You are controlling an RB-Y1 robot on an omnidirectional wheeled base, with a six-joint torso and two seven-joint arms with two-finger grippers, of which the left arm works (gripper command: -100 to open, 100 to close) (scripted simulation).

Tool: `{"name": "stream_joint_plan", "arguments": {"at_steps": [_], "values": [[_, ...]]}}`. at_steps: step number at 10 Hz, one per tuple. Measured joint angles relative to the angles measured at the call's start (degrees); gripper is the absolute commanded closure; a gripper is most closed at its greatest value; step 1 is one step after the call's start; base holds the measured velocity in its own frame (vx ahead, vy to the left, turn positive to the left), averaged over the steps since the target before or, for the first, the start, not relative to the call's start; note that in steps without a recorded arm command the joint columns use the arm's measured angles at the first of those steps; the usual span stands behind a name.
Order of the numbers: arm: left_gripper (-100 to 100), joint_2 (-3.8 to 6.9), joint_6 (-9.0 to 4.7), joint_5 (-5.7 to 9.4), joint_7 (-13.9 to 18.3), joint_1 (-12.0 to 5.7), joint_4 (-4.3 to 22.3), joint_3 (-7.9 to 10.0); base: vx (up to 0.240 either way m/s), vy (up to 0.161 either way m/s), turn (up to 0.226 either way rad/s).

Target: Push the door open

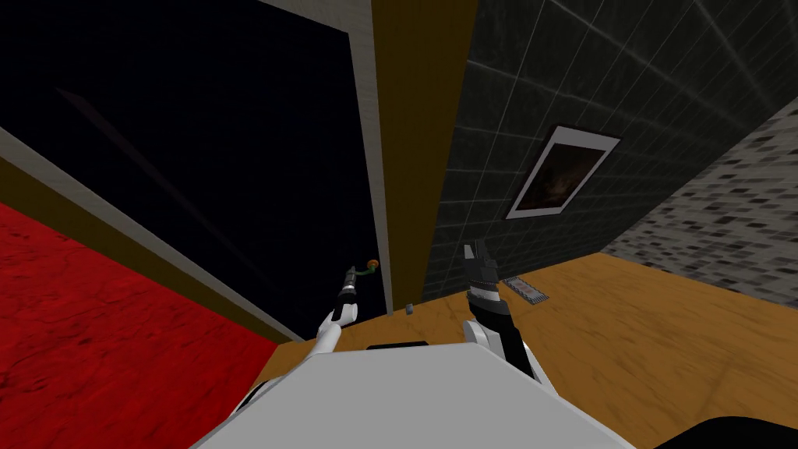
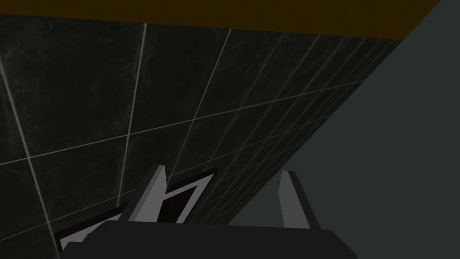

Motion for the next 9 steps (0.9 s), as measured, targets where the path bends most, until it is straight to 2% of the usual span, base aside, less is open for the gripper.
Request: {"name": "stream_joint_plan", "arguments": {"at_steps": [1,2,4,6,7,8,9], "values": [[100,0.03,-0.48,0.31,-0.5,-0.68,0.9,0.94,-0.006,0.026,-0.058],[100,-0.14,0.58,0.37,-0.7,0.22,-1.3,1.22,0.000,0.025,-0.066],[100,-0.46,0.93,0.53,-1.3,0.73,-2.4,1.92,0.005,0.015,-0.018],[100,0.41,-1.07,0.87,-1.3,-1.54,1.7,2.75,-0.008,0.020,-0.068],[100,0.61,-1.60,1.01,-1.4,-2.20,2.7,3.13,0.006,0.017,0.005],[100,0.22,-0.77,0.96,-1.6,-1.22,0.8,3.15,-0.002,0.046,-0.152],[100,-0.24,-0.37,1.16,-2.3,-0.55,-0.5,4.03,-0.018,0.064,-0.106]]}}
